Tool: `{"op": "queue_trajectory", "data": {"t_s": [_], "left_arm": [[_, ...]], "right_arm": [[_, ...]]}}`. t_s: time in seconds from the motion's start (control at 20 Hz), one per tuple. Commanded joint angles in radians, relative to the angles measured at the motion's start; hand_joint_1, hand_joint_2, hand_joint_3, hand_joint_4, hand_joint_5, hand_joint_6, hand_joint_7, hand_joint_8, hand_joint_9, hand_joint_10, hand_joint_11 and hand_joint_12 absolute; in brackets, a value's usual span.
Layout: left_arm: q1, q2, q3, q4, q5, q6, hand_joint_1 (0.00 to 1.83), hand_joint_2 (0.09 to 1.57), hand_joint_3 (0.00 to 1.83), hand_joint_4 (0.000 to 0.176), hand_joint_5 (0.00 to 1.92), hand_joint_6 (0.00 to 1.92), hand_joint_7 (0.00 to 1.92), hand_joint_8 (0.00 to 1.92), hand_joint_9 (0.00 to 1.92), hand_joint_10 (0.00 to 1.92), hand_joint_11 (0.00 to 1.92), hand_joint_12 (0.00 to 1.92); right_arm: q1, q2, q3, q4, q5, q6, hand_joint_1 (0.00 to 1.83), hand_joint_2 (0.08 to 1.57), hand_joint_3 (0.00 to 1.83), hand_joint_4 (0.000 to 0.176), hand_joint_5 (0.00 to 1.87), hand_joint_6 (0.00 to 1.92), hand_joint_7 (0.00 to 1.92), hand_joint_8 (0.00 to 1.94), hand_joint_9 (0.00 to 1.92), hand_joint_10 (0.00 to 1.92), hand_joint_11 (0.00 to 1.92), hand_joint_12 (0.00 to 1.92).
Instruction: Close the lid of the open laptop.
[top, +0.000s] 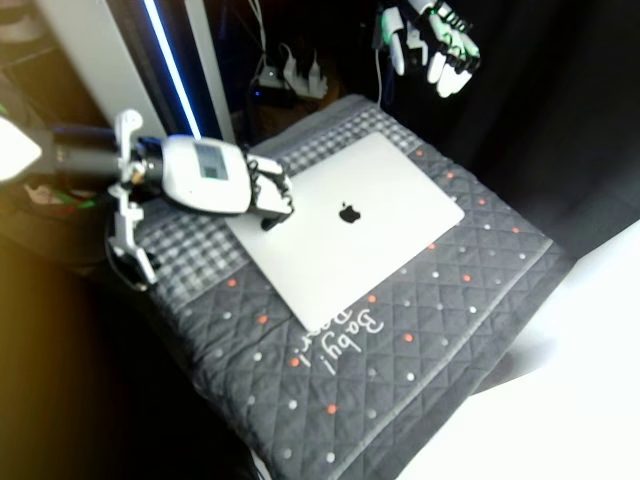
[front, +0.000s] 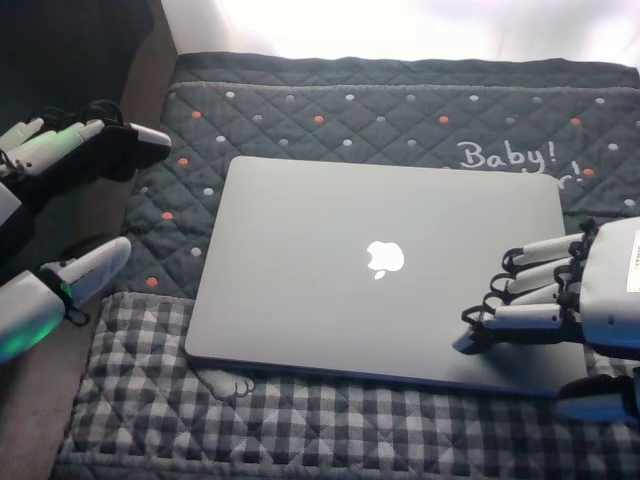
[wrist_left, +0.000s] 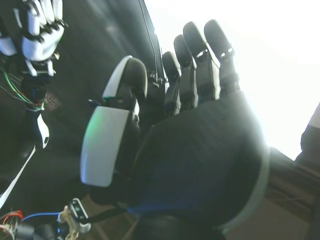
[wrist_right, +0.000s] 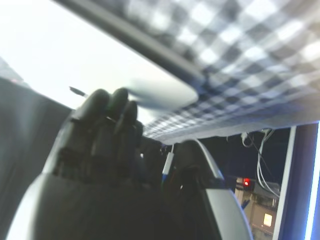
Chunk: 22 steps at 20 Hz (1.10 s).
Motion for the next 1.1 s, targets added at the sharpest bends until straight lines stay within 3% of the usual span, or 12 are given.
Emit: {"op": "queue_trajectory", "data": {"t_s": [0.0, 0.2, 0.25, 0.4, 0.5, 0.6, 0.65, 0.7, 0.75, 0.8, 0.9, 1.05], "left_arm": [[-0.009, 0.000, 0.005, -0.008, -0.140, 0.002, 0.73, 1.50, 0.00, 0.000, 0.10, 0.67, 0.25, 0.57, 0.22, 0.98, 0.00, 1.56], [-0.009, 0.000, 0.008, -0.017, -0.148, 0.004, 0.69, 1.48, 0.00, 0.000, 0.12, 0.58, 0.27, 0.53, 0.19, 1.06, 0.00, 1.56], [-0.009, 0.000, 0.009, -0.017, -0.146, 0.004, 0.65, 1.47, 0.00, 0.000, 0.13, 0.59, 0.27, 0.53, 0.16, 1.05, 0.00, 1.58], [-0.009, 0.000, 0.012, -0.026, -0.147, 0.005, 0.64, 1.48, 0.00, 0.000, 0.12, 0.52, 0.27, 0.48, 0.17, 0.92, 0.00, 1.47], [-0.009, -0.001, 0.014, -0.032, -0.148, 0.010, 0.62, 1.45, 0.00, 0.000, 0.19, 0.26, 0.32, 0.27, 0.23, 0.80, 0.00, 1.36], [-0.009, -0.001, 0.016, -0.039, -0.152, 0.013, 0.63, 1.46, 0.00, 0.000, 0.23, 0.09, 0.35, 0.09, 0.24, 0.57, 0.00, 1.16], [-0.009, -0.001, 0.017, -0.043, -0.155, 0.013, 0.63, 1.45, 0.00, 0.000, 0.21, 0.04, 0.34, 0.03, 0.26, 0.42, 0.00, 1.05], [-0.009, 0.000, 0.018, -0.046, -0.161, 0.013, 0.63, 1.45, 0.00, 0.000, 0.19, 0.01, 0.32, 0.01, 0.27, 0.30, 0.00, 0.96], [-0.009, 0.000, 0.018, -0.048, -0.166, 0.014, 0.67, 1.45, 0.00, 0.010, 0.15, 0.00, 0.29, 0.00, 0.28, 0.20, 0.00, 0.87], [-0.009, 0.001, 0.020, -0.053, -0.175, 0.015, 0.68, 1.44, 0.00, 0.039, 0.11, 0.00, 0.24, 0.00, 0.25, 0.14, 0.00, 0.73], [-0.008, 0.003, 0.023, -0.060, -0.192, 0.015, 0.66, 1.42, 0.00, 0.067, 0.02, 0.00, 0.15, 0.00, 0.20, 0.03, 0.00, 0.56], [-0.008, 0.008, 0.026, -0.070, -0.211, 0.015, 0.61, 1.46, 0.01, 0.099, 0.00, 0.00, 0.06, 0.00, 0.14, 0.00, 0.00, 0.48]], "right_arm": [[0.004, -0.003, 0.008, -0.008, 0.035, 0.037, 0.34, 1.49, 0.00, 0.000, 0.11, 0.52, 0.43, 0.00, 0.41, 0.66, 0.21, 1.62], [0.004, 0.001, 0.001, 0.007, 0.050, 0.016, 0.35, 1.46, 0.00, 0.000, 0.15, 0.40, 0.51, 0.02, 0.44, 0.53, 0.18, 1.57], [0.004, 0.018, -0.019, 0.085, 0.057, -0.088, 0.37, 1.46, 0.00, 0.000, 0.10, 0.40, 0.43, 0.00, 0.23, 0.71, 0.03, 1.70], [0.007, 0.055, -0.059, 0.286, 0.096, -0.301, 0.22, 1.48, 0.01, 0.000, 0.00, 0.27, 0.14, 0.01, 0.00, 0.36, 0.00, 0.89], [0.007, 0.065, -0.062, 0.389, 0.123, -0.409, 0.32, 1.47, 0.00, 0.000, 0.00, 0.12, 0.13, 0.01, 0.01, 0.28, 0.00, 0.68], [0.007, 0.083, -0.076, 0.487, 0.155, -0.518, 0.52, 1.41, 0.00, 0.024, 0.00, 0.30, 0.14, 0.01, 0.00, 0.47, 0.00, 1.28], [0.007, 0.096, -0.083, 0.534, 0.173, -0.567, 0.51, 1.44, 0.00, 0.042, 0.00, 0.19, 0.05, 0.03, 0.00, 0.30, 0.00, 1.31], [0.007, 0.110, -0.087, 0.575, 0.193, -0.599, 0.50, 1.46, 0.00, 0.036, 0.00, 0.09, 0.02, 0.03, 0.00, 0.15, 0.00, 0.93], [0.007, 0.113, -0.087, 0.597, 0.209, -0.613, 0.46, 1.50, 0.01, 0.002, 0.00, 0.02, 0.00, 0.01, 0.00, 0.04, 0.00, 0.53], [0.007, 0.116, -0.087, 0.631, 0.223, -0.638, 0.50, 1.51, 0.01, 0.000, 0.00, 0.00, 0.00, 0.00, 0.00, 0.01, 0.00, 0.54], [0.006, 0.119, -0.088, 0.679, 0.246, -0.675, 0.49, 1.51, 0.01, 0.000, 0.00, 0.00, 0.00, 0.00, 0.00, 0.00, 0.00, 1.30], [0.003, 0.129, -0.098, 0.753, 0.285, -0.752, 0.37, 1.49, 0.00, 0.018, 0.00, 0.00, 0.00, 0.00, 0.00, 0.00, 0.00, 1.18]]}}
